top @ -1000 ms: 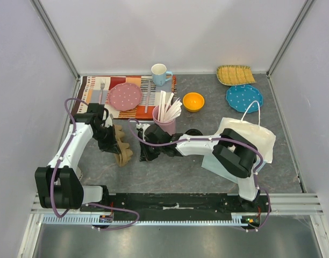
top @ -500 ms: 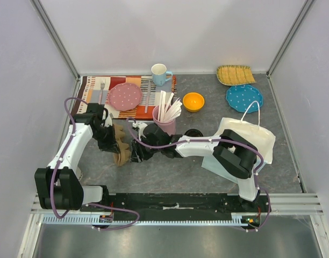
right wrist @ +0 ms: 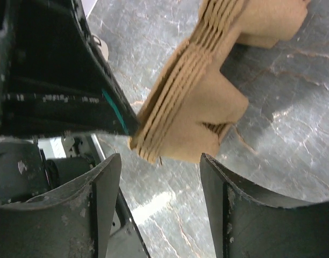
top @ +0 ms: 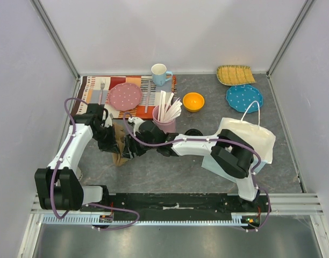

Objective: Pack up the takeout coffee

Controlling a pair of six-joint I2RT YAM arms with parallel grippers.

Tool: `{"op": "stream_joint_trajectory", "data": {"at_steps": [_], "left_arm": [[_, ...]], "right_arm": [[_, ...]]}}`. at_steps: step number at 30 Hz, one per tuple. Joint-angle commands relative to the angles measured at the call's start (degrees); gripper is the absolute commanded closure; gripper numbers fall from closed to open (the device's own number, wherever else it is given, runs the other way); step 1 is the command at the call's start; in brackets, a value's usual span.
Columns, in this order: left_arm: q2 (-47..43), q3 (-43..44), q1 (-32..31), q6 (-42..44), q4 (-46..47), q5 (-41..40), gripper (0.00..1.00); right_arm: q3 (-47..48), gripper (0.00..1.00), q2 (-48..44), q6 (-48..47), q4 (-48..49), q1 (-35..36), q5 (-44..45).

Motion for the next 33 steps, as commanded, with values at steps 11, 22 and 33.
{"op": "stream_joint_trajectory", "data": {"at_steps": [11,22,33], "left_arm": [[-1.5,-0.1,0.4,1.5,1.2,-0.4,0.98],[-1.7,0.9,0.9,2.4,0.9,-0.7,0.98],[-2.4,0.8,0.9,2.1,0.5,0.9,0.98]], "right_arm": [[6.6,0.44,4.7,-0.1,-1.9,1.3,3.9],[2.8,0.39,1.8,-0.3,2.4,0.8,1.9],[6.9,0.42,4.5,0.8,-0.2,0.5,2.5]]}}
